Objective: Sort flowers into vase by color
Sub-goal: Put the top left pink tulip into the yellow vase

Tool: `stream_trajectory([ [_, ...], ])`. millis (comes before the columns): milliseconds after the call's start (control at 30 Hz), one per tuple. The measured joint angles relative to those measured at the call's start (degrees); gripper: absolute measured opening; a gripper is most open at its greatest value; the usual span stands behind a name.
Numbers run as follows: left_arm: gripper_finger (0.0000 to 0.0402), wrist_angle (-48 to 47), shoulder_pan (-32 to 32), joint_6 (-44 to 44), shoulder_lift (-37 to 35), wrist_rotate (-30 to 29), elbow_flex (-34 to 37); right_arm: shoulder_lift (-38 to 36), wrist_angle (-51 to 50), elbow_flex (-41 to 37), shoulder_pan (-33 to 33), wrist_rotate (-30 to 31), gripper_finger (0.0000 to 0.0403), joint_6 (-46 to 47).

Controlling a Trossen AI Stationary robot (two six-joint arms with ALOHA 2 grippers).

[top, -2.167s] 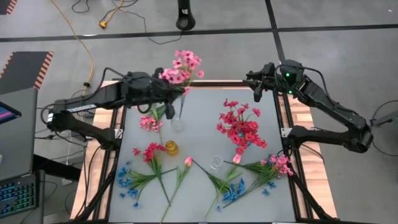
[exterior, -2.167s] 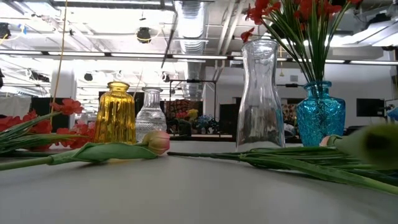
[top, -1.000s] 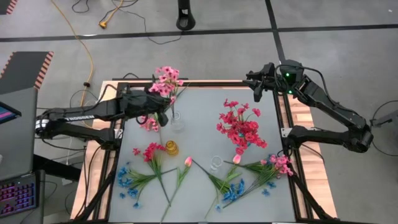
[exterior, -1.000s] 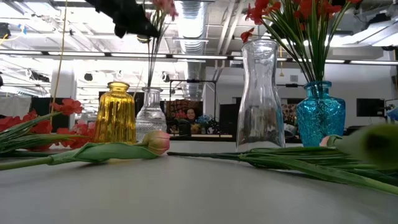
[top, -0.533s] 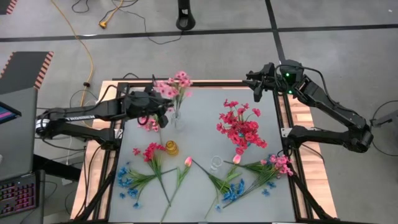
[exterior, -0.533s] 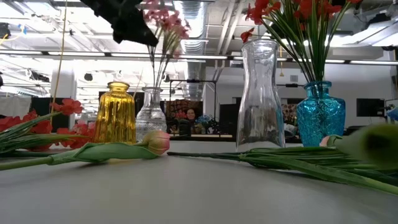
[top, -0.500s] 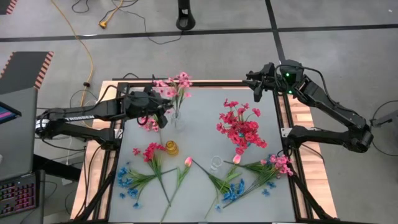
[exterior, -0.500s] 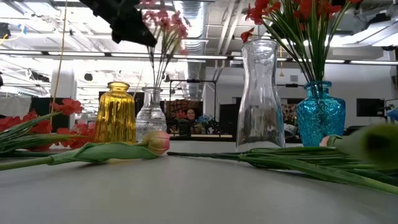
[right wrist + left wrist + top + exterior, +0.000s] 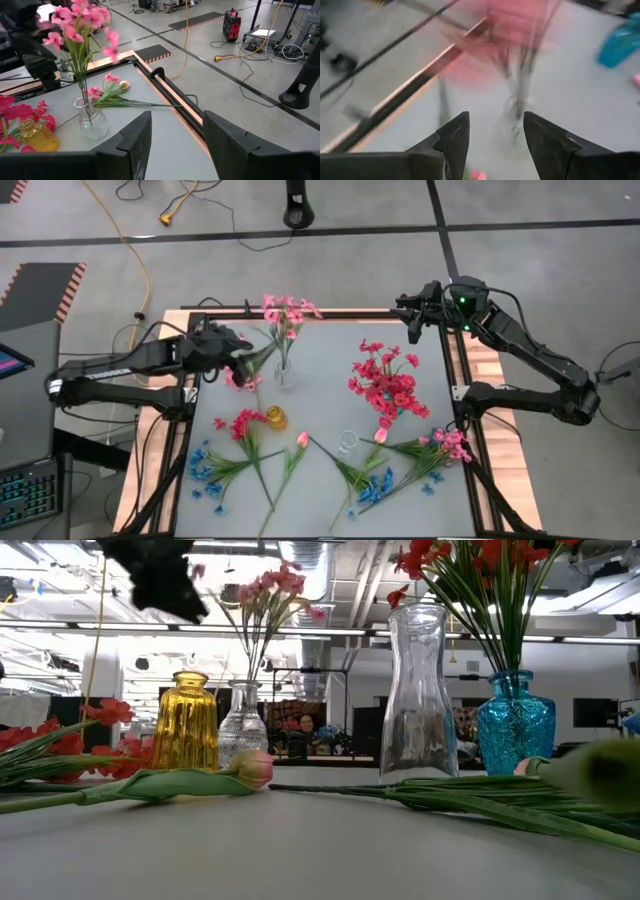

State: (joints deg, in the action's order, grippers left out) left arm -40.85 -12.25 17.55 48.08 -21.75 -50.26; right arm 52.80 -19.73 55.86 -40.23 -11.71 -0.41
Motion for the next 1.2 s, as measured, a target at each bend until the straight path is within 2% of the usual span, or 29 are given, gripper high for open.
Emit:
stream_trajectory([
  [167,0.0169,-9.0,-0.2,13.1,-0.1,-6.8,0.0,0.0,0.0,0.0,0.0,0.0,0.0203,0.0],
  [367,0.0169,-13.9,-2.6,23.4,3.9,-7.2,0.0,0.0,0.0,0.0,0.0,0.0,0.0203,0.0],
  [733,0.0168,-13.8,-8.5,26.3,16.3,-2.9,0.0,0.0,0.0,0.0,0.0,0.0,0.0203,0.0],
  [1000,0.0168,-13.5,-12.2,26.3,25.0,-2.4,0.0,0.0,0.0,0.0,0.0,0.0,0.0203,0.0],
  [1200,0.0168,-8.5,-14.7,23.6,30.6,1.5,0.0,0.0,0.0,0.0,0.0,0.0,0.0203,0.0],
])
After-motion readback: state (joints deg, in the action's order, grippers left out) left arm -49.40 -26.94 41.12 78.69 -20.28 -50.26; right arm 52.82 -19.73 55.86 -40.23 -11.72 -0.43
